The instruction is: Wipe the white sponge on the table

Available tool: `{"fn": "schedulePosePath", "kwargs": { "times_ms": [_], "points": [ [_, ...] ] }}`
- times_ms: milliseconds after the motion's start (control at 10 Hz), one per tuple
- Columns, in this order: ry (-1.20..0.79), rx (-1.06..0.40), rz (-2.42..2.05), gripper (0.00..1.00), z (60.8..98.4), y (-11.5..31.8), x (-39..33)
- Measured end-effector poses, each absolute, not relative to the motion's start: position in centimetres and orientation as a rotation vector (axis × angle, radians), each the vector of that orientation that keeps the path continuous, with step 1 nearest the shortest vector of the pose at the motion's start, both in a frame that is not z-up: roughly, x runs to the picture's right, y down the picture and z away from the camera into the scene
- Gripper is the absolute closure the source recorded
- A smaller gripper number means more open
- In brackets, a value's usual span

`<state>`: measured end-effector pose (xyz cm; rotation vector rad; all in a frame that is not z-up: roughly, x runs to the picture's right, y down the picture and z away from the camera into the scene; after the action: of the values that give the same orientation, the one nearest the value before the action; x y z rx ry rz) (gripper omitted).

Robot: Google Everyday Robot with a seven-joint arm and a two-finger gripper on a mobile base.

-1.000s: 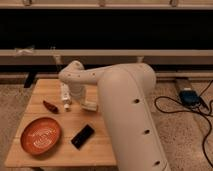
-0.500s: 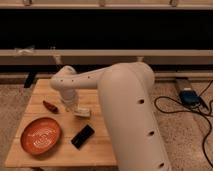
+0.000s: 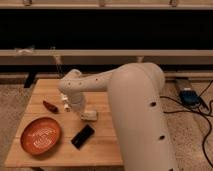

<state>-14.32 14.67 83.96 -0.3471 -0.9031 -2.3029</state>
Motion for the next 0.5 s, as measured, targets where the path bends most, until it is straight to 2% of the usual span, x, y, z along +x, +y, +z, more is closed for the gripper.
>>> {"fn": "schedulePosePath", "kwargs": {
  "times_ms": [500],
  "points": [
    [-0.901, -0.328, -2.240, 0.20, 85.3, 11.3, -10.8]
  ]
}}
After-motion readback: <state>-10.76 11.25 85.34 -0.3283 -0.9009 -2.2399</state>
